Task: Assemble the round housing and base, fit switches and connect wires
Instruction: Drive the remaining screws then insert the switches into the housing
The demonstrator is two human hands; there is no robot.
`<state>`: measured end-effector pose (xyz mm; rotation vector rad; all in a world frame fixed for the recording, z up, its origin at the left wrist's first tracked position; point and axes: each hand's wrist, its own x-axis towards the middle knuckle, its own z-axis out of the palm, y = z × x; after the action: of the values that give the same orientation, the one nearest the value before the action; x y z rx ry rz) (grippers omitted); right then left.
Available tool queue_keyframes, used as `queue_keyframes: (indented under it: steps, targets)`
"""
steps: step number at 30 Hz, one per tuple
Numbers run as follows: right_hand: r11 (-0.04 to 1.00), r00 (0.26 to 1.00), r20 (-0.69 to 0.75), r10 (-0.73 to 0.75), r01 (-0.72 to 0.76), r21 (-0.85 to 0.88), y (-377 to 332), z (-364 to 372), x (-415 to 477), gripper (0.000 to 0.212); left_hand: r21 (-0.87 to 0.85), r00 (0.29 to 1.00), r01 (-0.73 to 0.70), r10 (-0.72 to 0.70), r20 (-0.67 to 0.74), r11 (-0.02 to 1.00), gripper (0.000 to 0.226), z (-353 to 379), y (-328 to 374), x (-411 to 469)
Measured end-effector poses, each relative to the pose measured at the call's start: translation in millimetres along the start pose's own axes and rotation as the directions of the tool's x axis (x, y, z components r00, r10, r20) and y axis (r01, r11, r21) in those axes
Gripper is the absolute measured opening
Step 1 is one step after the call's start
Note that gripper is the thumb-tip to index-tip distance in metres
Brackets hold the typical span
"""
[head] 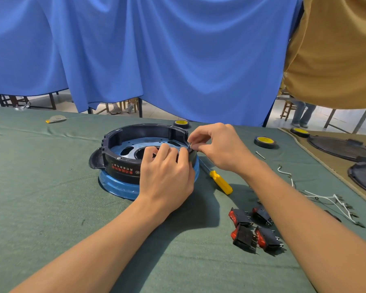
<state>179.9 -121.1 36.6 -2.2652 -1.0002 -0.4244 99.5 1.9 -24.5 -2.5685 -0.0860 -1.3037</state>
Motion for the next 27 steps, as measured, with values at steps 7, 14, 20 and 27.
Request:
queue_keyframes:
  steps: [7,14,20,27]
  targets:
    - [0.999,1.000,0.013,-0.016,0.016,-0.049,-1,-2,-1,0.018,-0.007,1.000,-0.001,0.001,0.009,1.000,0.020,-1,0,-1]
    - [0.994,0.997,0.075,0.024,-0.016,-0.106,-5,-4,-2,0.033,-0.017,1.000,0.001,-0.001,-0.013,1.000,0.019,0,0,0]
    - [0.997,0.990,0.121,0.076,-0.073,-0.032,4,-17,-1,0.034,0.028,0.999,-0.026,0.025,0.024,0.999,0.037,1,0,-1]
    - [0.762,0.828,0.056,0.557,-0.483,-0.430,99,-42,-18,0.032,0.066,0.997,-0.055,0.052,0.057,0.996,0.034,1,3,1]
